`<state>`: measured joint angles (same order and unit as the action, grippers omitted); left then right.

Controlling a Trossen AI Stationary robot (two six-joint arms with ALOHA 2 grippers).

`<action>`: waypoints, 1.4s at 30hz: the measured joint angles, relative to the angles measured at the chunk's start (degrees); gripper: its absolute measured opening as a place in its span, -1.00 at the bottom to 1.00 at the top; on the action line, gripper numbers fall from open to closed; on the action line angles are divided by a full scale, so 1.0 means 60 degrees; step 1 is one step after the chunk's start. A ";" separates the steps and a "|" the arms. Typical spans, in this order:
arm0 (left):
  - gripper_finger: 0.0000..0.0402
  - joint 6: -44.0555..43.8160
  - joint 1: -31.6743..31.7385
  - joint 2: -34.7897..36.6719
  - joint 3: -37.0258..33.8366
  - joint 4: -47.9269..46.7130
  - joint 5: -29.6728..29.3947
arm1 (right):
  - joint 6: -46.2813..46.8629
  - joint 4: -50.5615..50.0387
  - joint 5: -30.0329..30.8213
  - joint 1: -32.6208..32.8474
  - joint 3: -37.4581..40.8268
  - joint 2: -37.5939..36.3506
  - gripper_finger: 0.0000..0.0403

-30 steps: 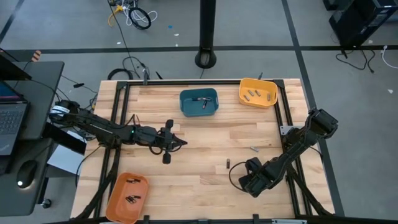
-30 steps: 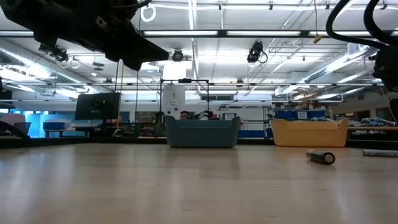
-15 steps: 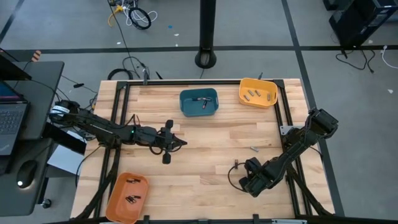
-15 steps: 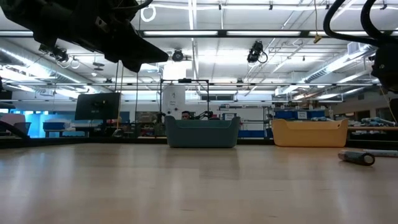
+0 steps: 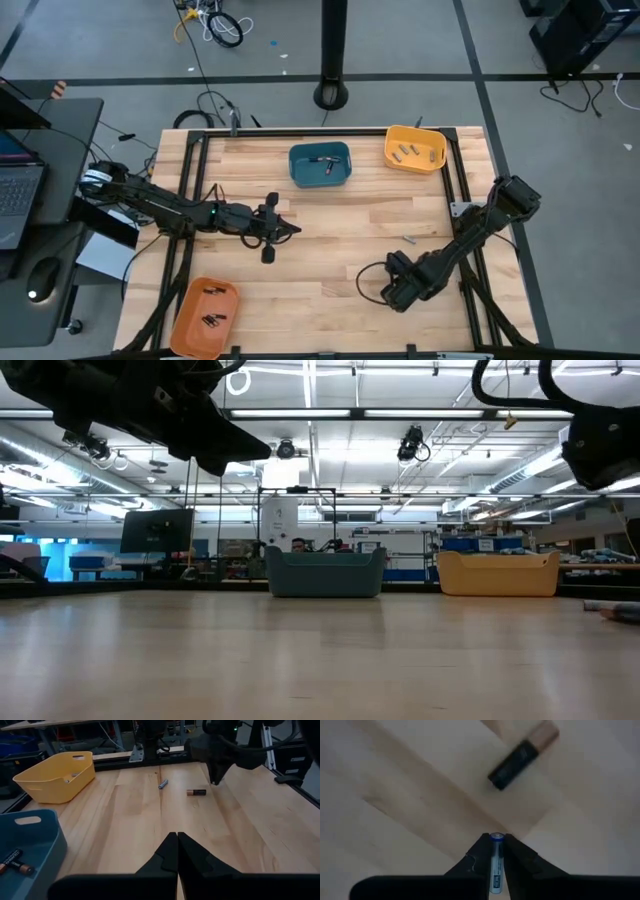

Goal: Sort batteries
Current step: Put the white battery into the yellow bin

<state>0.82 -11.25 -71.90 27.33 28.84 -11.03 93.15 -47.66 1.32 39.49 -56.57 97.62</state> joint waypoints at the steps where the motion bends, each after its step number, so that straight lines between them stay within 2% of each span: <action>1: -0.97 -0.0004 0.0000 0.0000 0.0000 0.0007 -0.0004 | -0.0207 -0.0118 0.0011 -0.0076 -0.0069 0.0000 -0.78; 11: -0.97 -0.0007 0.0000 0.0000 0.0000 0.0071 -0.0105 | -0.3195 -0.1117 0.0338 -0.1519 -0.0907 -0.0015 -0.79; 22: -0.97 0.0047 0.0000 0.0004 0.0000 0.0073 -0.0441 | -0.7500 -0.2078 0.1107 -0.4161 -0.2192 -0.0033 -0.79; 30: -0.97 0.0049 0.0000 0.0004 0.0000 0.0073 -0.0437 | -1.0371 -0.2479 0.1124 -0.6074 -0.3217 -0.0036 -0.79; 35: -0.97 0.0027 0.0000 0.0004 0.0000 0.0073 -0.0437 | -1.1608 -0.3060 0.1364 -0.7408 -0.3674 -0.0040 -0.79; 42: -0.97 0.0007 0.0000 0.0004 0.0000 0.0213 -0.0465 | -1.2604 -0.3024 0.1453 -0.9432 -0.3716 -0.0047 -0.79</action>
<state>0.86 -11.25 -71.88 27.33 30.12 -13.82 17.53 -65.81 10.04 -17.11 -78.87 97.34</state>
